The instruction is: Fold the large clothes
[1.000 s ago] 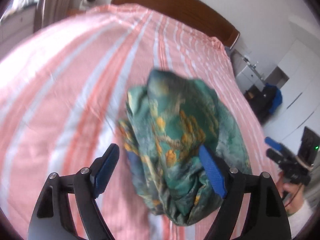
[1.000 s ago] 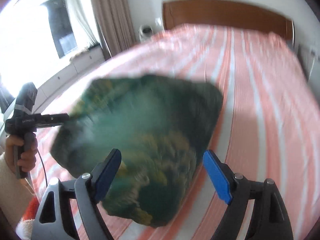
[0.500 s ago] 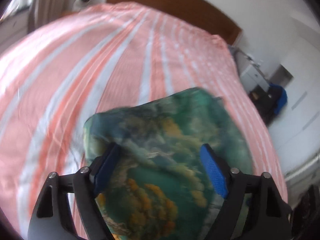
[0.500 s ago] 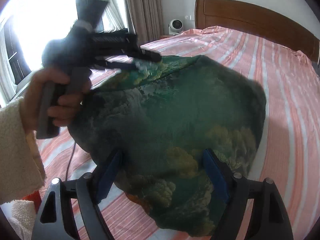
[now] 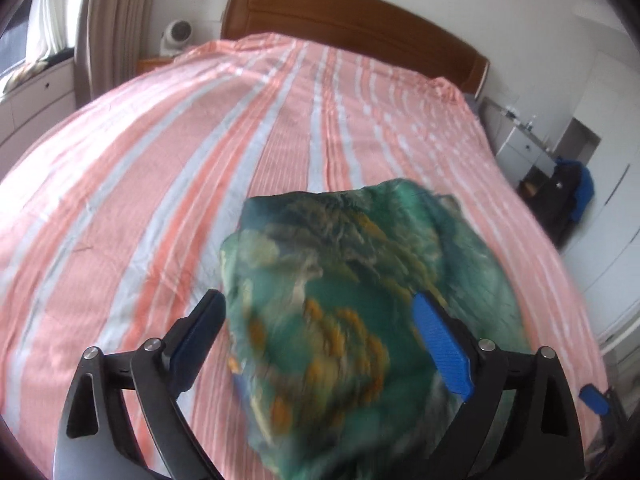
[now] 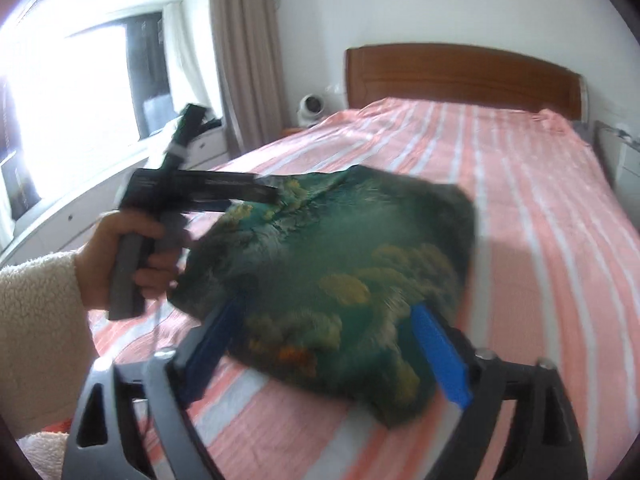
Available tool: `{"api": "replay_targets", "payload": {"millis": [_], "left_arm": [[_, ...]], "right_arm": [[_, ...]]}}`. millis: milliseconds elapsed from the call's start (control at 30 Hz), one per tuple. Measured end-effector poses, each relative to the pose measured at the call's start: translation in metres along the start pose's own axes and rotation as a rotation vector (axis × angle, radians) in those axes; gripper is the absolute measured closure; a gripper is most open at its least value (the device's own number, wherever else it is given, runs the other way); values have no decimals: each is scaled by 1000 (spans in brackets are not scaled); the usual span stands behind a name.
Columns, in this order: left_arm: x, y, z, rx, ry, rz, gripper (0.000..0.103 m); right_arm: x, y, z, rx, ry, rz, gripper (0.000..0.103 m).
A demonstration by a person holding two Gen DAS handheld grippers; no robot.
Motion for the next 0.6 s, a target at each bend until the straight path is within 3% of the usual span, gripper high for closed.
{"api": "replay_targets", "payload": {"millis": [167,267,433,600], "left_arm": [[-33,-59,1,97,86,-22,2],[-70,-71,21,233,129,4,1],[-132,-37,59,346,135,143,1],[-169,3,77,400,120,232,1]], "right_arm": [[-38,-37,-24,-100,35,25,3],[-70,-46,-42,-154,79,84,3],[-123,-40,-80,-214,216,229,3],[-153,-47,-100,-246,318,280,3]]}}
Point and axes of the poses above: each gripper's, at about its wrist camera, not at the fingertips, and y roughly the way its jaws point, z to its left, x to its top, the point moved 8 cm from there along y, roughly the way its jaws point, and after that the axes turned 10 degrees about z, right-handed, at the moved point
